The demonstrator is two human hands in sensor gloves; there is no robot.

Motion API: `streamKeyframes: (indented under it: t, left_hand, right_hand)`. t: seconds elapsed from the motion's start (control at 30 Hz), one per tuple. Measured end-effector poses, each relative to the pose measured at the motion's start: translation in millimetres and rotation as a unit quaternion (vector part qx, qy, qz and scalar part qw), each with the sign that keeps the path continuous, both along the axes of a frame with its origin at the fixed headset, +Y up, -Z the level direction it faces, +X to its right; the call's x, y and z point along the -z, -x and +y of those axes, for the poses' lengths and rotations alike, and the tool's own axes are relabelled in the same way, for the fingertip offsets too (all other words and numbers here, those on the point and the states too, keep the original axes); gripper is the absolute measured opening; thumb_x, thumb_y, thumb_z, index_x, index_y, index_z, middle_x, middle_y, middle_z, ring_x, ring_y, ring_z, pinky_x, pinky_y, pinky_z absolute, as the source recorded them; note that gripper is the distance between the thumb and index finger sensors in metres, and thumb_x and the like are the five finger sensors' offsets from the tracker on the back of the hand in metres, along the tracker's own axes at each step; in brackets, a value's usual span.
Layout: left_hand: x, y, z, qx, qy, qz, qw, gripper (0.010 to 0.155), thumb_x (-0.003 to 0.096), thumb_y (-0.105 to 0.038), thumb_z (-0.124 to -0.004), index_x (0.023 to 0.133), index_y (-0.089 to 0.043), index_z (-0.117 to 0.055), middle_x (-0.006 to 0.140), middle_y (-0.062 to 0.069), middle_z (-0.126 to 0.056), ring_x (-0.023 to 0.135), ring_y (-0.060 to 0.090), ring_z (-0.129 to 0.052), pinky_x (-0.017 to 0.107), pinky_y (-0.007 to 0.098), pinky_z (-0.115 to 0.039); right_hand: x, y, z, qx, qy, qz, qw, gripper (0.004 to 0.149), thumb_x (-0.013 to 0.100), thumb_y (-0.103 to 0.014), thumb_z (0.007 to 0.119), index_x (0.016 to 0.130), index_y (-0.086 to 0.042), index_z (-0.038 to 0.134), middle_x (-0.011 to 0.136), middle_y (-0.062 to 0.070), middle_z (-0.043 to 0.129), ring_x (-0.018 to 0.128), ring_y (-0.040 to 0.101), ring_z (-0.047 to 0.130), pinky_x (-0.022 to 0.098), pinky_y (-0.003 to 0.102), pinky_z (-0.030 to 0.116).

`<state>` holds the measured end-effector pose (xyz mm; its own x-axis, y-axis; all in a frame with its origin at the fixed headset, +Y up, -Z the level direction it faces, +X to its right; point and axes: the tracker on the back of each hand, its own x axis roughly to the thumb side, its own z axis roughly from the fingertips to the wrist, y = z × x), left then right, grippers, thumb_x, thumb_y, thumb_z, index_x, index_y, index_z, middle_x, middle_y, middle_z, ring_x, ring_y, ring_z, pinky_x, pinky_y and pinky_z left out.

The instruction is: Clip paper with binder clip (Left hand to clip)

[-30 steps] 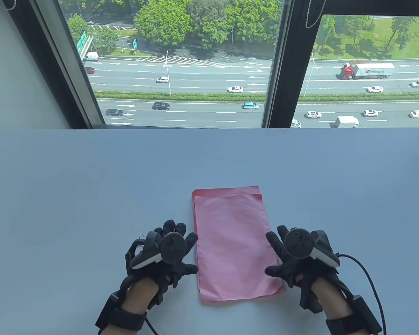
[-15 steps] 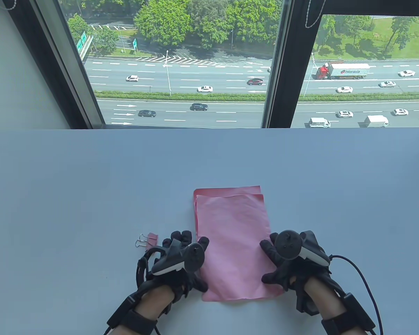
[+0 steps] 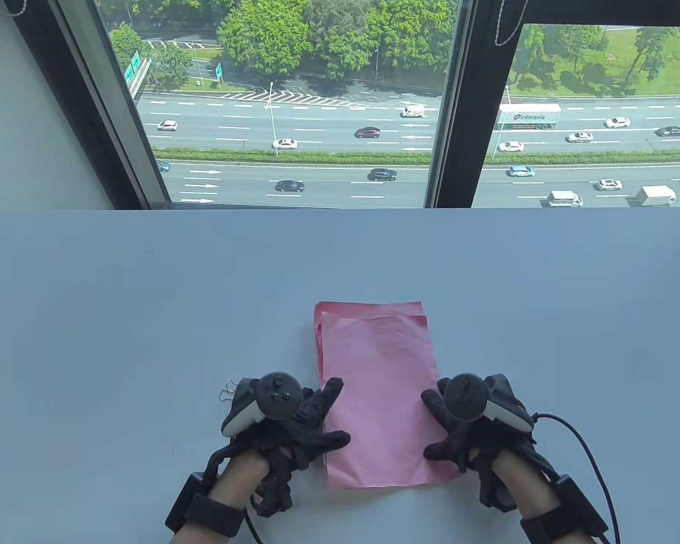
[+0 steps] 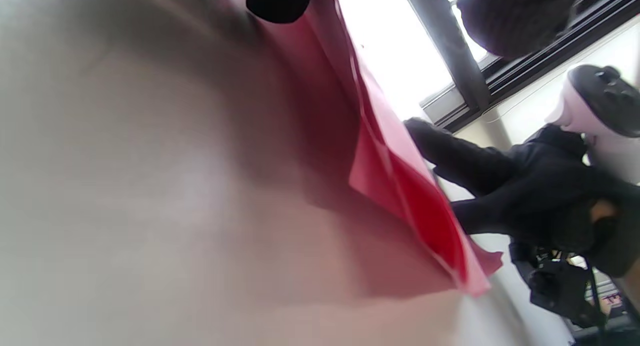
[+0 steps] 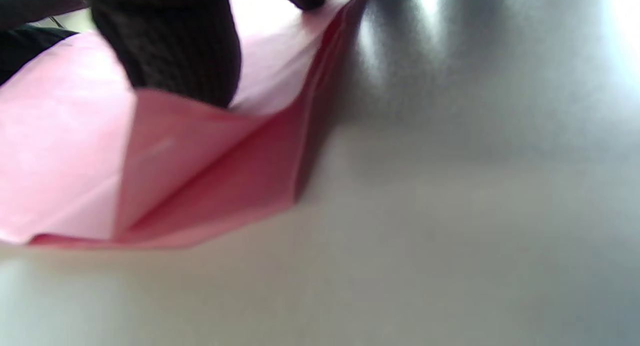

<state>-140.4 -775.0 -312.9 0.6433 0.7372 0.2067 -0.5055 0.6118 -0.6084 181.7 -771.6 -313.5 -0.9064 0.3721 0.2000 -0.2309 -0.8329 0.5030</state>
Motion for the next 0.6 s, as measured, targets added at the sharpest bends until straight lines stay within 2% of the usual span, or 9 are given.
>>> streamKeyframes:
  t: [0.13,0.27,0.3,0.4,0.47,0.57,0.6]
  left_hand:
    - [0,-4,1,-0.026,-0.003,0.007,1.000,0.081,0.0445,-0.067,-0.067,0.114,-0.037,-0.037,0.118,0.017,-0.047,0.104,0.047,-0.033,0.071,0.061,-0.035]
    - [-2,-10,3,-0.043,-0.024,0.019,0.999,0.070,0.0462,-0.058,-0.072,0.110,-0.032,-0.060,0.116,0.015,-0.053,0.104,0.046,-0.040,0.070,0.061,-0.042]
    - [-2,-11,4,-0.040,-0.036,0.027,0.998,0.070,0.0457,-0.056,-0.074,0.109,-0.028,-0.063,0.116,0.015,-0.055,0.103,0.046,-0.043,0.070,0.061,-0.044]
    - [-4,-10,12,-0.034,-0.076,0.053,0.995,0.068,0.0453,-0.051,-0.077,0.106,-0.022,-0.066,0.113,0.014,-0.061,0.102,0.045,-0.054,0.069,0.059,-0.054]
    - [-5,-6,16,-0.051,-0.089,0.086,0.991,0.067,0.0449,-0.047,-0.079,0.105,-0.019,-0.068,0.112,0.013,-0.065,0.094,0.039,-0.074,0.065,0.056,-0.065]
    - [-4,2,20,-0.104,-0.092,0.144,0.980,0.063,0.0442,-0.038,-0.082,0.102,-0.015,-0.071,0.106,0.016,-0.072,0.070,0.032,-0.099,0.053,0.050,-0.081]
    - [-4,6,20,-0.121,-0.085,0.158,0.976,0.063,0.0441,-0.036,-0.082,0.102,-0.014,-0.070,0.105,0.016,-0.073,0.066,0.030,-0.102,0.050,0.048,-0.083]
  right_hand:
    - [1,-3,9,0.035,-0.061,0.003,0.998,0.085,0.040,-0.048,0.089,0.107,-0.018,0.046,0.111,0.017,0.036,0.096,0.057,0.035,0.062,0.074,0.039]
    - [-1,1,11,0.089,-0.052,0.018,0.995,0.084,0.041,-0.048,0.088,0.107,-0.018,0.046,0.111,0.018,0.039,0.095,0.056,0.040,0.063,0.071,0.041]
    - [-1,0,12,0.092,-0.050,0.015,0.994,0.084,0.041,-0.049,0.087,0.107,-0.018,0.044,0.111,0.018,0.039,0.096,0.056,0.041,0.063,0.071,0.042]
    - [2,-9,16,0.172,-0.057,0.002,0.983,0.084,0.042,-0.050,0.085,0.107,-0.017,0.043,0.110,0.020,0.039,0.093,0.057,0.051,0.061,0.069,0.050]
    - [2,-15,18,0.206,-0.058,-0.024,0.977,0.082,0.043,-0.051,0.083,0.107,-0.015,0.044,0.109,0.022,0.041,0.093,0.056,0.055,0.060,0.070,0.052]
    - [3,-27,26,0.222,-0.101,-0.065,0.968,0.081,0.044,-0.053,0.080,0.106,-0.012,0.049,0.106,0.024,0.054,0.086,0.056,0.070,0.054,0.070,0.063]
    - [3,-31,29,0.227,-0.117,-0.078,0.964,0.080,0.044,-0.054,0.079,0.105,-0.011,0.052,0.104,0.025,0.060,0.083,0.055,0.076,0.052,0.068,0.068]
